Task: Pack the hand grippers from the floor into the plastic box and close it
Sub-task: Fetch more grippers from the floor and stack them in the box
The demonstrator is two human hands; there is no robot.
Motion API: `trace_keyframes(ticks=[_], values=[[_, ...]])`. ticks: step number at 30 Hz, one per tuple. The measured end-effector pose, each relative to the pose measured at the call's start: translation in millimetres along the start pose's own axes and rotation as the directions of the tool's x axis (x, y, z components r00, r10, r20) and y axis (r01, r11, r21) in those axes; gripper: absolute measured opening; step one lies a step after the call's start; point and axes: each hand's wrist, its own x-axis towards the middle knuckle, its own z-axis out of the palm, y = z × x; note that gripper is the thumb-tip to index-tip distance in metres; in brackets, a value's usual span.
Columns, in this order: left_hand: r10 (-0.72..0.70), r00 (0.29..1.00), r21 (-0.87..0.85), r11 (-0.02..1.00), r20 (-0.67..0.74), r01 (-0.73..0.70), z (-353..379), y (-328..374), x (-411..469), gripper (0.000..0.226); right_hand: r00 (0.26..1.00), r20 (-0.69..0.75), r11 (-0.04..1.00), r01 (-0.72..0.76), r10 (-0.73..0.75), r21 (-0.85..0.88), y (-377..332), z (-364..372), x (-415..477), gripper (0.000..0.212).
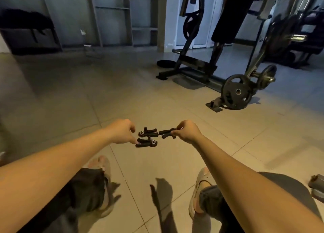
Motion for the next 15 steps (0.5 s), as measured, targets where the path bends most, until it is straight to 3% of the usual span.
trace_keyframes(ticks=[15], values=[[-0.061, 0.998, -0.100, 0.993, 0.035, 0.064, 80, -83, 251, 0.075, 0.990, 0.024, 0.981, -0.131, 0.136, -0.143, 42, 80, 271, 0.046]])
